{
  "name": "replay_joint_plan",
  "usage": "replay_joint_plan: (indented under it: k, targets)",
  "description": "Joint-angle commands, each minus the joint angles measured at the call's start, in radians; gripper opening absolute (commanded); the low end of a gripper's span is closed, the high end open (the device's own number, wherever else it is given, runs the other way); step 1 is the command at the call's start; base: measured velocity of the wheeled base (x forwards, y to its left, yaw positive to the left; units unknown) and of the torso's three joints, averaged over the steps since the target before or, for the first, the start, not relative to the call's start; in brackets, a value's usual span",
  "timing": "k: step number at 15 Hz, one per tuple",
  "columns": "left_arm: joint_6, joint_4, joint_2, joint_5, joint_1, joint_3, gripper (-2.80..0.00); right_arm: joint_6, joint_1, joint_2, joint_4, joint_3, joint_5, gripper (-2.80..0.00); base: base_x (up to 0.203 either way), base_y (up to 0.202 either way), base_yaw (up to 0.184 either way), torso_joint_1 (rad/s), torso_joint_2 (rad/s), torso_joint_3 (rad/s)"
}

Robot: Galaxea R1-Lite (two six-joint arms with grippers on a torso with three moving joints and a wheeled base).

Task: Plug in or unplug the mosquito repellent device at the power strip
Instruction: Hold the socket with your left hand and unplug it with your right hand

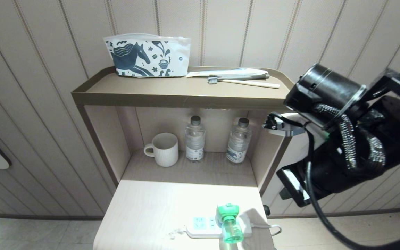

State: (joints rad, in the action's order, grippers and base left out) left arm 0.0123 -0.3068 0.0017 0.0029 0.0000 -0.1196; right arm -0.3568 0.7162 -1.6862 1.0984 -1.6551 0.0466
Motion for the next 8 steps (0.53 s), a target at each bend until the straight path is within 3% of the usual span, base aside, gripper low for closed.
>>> replay_joint_plan:
  k: [1, 3, 8]
  targets:
    - [0.000, -0.002, 0.001, 0.000, 0.000, 0.000, -2.80, -0.057, 0.036, -0.016, -0.125, 0.080, 0.003, 0.00, 0.000, 0.000, 0.000, 0.000, 0.00, 0.000]
    - [0.000, -0.002, 0.000, 0.000, 0.000, 0.000, -2.80, -0.187, 0.056, -0.020, -0.231, 0.132, 0.014, 0.00, 0.000, 0.000, 0.000, 0.000, 0.00, 0.000]
    - [0.000, -0.002, 0.000, 0.000, 0.000, 0.000, -2.80, -0.231, 0.114, 0.005, -0.256, 0.231, 0.012, 0.00, 0.000, 0.000, 0.000, 0.000, 0.00, 0.000]
